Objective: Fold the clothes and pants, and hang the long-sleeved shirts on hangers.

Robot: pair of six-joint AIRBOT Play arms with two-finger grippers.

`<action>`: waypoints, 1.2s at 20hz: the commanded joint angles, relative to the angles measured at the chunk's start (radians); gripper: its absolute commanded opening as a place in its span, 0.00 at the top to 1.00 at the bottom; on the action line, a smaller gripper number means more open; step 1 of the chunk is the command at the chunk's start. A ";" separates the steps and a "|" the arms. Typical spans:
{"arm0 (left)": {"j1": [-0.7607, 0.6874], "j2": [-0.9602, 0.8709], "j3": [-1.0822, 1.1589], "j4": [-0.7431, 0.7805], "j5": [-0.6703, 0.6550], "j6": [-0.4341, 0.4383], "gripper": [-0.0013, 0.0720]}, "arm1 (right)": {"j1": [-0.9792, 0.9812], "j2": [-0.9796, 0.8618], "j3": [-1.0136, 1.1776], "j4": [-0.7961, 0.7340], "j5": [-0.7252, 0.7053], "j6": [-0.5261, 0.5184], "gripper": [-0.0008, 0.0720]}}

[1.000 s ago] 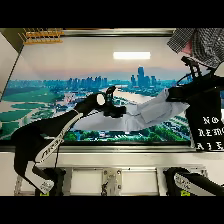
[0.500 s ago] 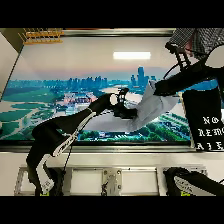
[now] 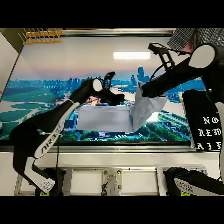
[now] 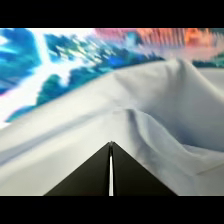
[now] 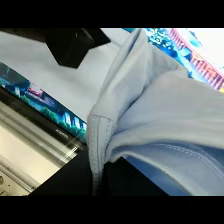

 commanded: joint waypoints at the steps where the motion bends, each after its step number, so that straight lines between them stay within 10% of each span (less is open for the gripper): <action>1: 0.144 0.112 0.001 0.086 -0.050 0.005 0.98 | 0.092 -0.036 0.002 0.060 -0.084 0.000 0.97; 10: 0.536 0.335 0.001 0.107 -0.192 0.063 0.98 | 0.433 -0.328 0.002 0.236 -0.574 -0.001 0.91; 12: 0.595 0.366 0.001 0.106 -0.212 0.068 0.98 | 0.510 -0.431 0.002 0.266 -0.760 -0.001 0.33; 13: 0.617 0.377 0.001 0.106 -0.221 0.068 0.98 | 0.541 -0.472 0.002 0.308 -0.840 -0.016 0.23; 24: 0.631 0.583 -0.389 0.105 -0.201 0.121 0.98 | 0.284 -0.158 -0.312 0.092 -0.682 0.023 0.25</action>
